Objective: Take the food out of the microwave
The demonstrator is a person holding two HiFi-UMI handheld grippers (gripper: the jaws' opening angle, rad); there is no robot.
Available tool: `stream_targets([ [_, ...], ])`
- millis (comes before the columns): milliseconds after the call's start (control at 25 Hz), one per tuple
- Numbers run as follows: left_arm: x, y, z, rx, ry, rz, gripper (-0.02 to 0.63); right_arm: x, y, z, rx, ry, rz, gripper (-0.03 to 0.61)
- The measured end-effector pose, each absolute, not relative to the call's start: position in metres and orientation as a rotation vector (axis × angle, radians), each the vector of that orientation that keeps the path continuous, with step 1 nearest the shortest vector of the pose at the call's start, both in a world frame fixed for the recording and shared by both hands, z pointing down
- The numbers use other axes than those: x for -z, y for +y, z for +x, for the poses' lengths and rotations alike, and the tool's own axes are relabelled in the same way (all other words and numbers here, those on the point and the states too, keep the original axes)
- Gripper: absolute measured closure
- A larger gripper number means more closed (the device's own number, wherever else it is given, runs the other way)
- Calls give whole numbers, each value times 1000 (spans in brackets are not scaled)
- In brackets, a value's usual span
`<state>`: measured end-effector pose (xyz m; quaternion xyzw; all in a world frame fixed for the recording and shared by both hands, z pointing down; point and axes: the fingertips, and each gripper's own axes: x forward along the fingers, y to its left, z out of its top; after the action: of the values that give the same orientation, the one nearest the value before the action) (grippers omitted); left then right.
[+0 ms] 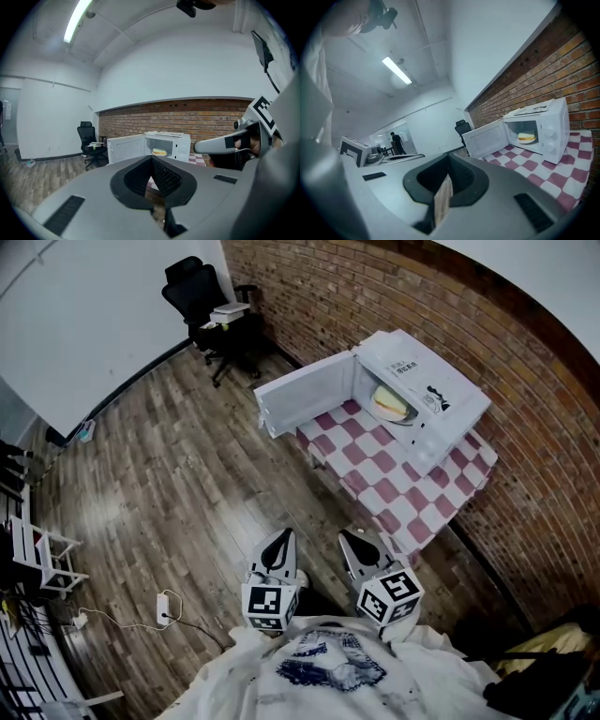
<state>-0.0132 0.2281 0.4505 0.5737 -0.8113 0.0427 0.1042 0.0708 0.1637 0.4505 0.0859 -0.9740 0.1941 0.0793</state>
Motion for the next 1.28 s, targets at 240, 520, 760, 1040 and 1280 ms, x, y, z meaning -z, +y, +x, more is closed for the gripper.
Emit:
stream_targets([
  [240,-451,219,-71,-124,-2362,1718,606,-451,157,14,-585,-2901,291,565],
  [520,-452,202,-126,-135,-2320,1784,606,-452,143,-39,-596,-2898,364,565],
  [760,-453,187,-157,-148,-2282,1861,606,-453,133,-69,-595,-2898,447,565],
  [1040,-459,171,-169,-159,-2240,1922,606,-455,125,-84,-594,-2887,492,565],
  [1280,-463,153,-177,-181,-2200,1958,606,-460,109,-91,-617,-2877,543,565],
])
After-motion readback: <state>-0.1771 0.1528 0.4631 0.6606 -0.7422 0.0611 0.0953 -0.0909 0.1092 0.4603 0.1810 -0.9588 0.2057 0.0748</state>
